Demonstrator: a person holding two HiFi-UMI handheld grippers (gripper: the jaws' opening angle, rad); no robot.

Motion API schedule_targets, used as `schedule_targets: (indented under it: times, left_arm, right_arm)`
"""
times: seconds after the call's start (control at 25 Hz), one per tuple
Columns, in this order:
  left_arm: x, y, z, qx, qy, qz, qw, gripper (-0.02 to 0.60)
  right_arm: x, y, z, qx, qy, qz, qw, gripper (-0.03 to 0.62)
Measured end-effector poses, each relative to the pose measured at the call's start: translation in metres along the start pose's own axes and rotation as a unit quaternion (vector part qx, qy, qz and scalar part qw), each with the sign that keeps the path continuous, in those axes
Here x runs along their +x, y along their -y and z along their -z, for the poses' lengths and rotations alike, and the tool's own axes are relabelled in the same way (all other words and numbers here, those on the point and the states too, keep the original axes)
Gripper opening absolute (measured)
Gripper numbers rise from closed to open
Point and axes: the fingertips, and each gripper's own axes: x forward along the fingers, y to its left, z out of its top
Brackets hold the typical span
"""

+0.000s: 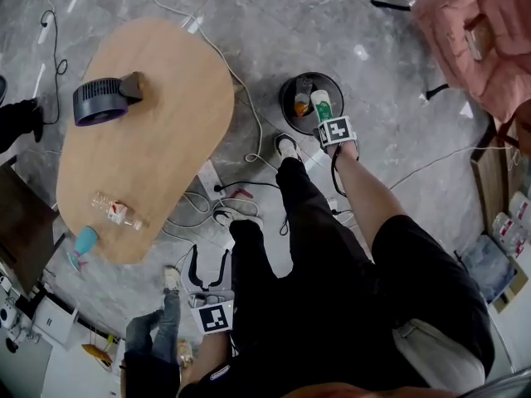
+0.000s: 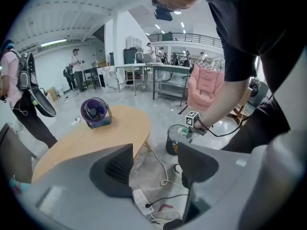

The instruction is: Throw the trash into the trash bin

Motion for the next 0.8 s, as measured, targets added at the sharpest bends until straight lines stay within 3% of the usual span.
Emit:
schedule_targets:
  times: [0.16, 0.52, 0.8]
  left_arm:
    - [0.005, 0.004, 0.003, -0.009, -0.007, 0.004, 0.9999, 0.299]
    - [0.006, -0.002, 0.014, -0.018, -0.03, 0.005, 0.9994, 0.299]
    - [0.008, -0.009, 0.022, -0.024, -0.043, 0.005, 0.9988, 0.299]
  right_arm:
    - [0.016, 0.007, 0.004, 0.022, -0.02, 0.005, 1.0, 0.347]
    - [0.036, 0.016, -0.01, 0.009, -0.041, 0.009, 0.999, 0.347]
    - [0.061, 0.028, -0.014, 0.061, -0.1, -0.016, 0.993, 0.347]
